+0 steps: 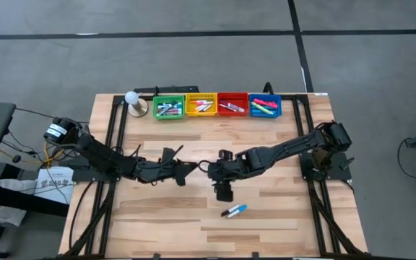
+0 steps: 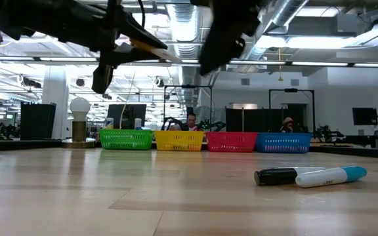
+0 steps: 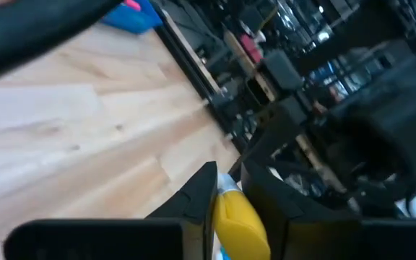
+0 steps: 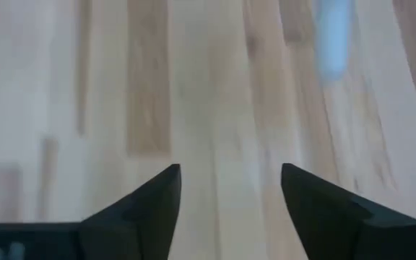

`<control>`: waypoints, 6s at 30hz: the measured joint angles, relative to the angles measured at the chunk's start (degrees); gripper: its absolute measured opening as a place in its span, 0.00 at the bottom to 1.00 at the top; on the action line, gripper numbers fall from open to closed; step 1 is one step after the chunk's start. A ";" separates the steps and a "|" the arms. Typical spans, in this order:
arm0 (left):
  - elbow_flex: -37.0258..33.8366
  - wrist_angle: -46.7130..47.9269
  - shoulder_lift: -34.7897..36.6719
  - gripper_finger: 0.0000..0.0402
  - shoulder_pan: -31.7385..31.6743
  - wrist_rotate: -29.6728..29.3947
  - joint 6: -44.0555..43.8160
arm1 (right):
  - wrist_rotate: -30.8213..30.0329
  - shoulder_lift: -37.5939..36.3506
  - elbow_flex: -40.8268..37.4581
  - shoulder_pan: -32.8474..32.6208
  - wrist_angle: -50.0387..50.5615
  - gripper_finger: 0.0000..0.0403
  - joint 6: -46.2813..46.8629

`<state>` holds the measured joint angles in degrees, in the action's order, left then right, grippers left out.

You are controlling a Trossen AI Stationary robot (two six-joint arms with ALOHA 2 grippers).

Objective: Pick & Place Markers
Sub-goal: Put the yellow highlighter pen into the yellow basket

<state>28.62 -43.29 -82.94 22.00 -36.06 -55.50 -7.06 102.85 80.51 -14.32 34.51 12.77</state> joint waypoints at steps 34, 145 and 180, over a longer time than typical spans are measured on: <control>0.13 -0.07 0.04 0.02 -34.70 36.29 28.86 | 0.99 0.11 -18.26 24.26 8.69 0.29 -14.16; 31.87 55.05 -28.07 0.09 -14.61 16.27 -0.32 | -21.43 -9.84 -24.02 -3.18 13.07 0.27 24.29; 31.91 30.60 -16.81 0.10 -51.13 21.14 56.01 | -27.35 -9.86 -24.02 22.74 -2.07 0.27 14.14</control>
<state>60.53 -12.69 -99.75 -29.13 -14.92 0.51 -34.41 92.99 56.49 8.42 32.44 26.91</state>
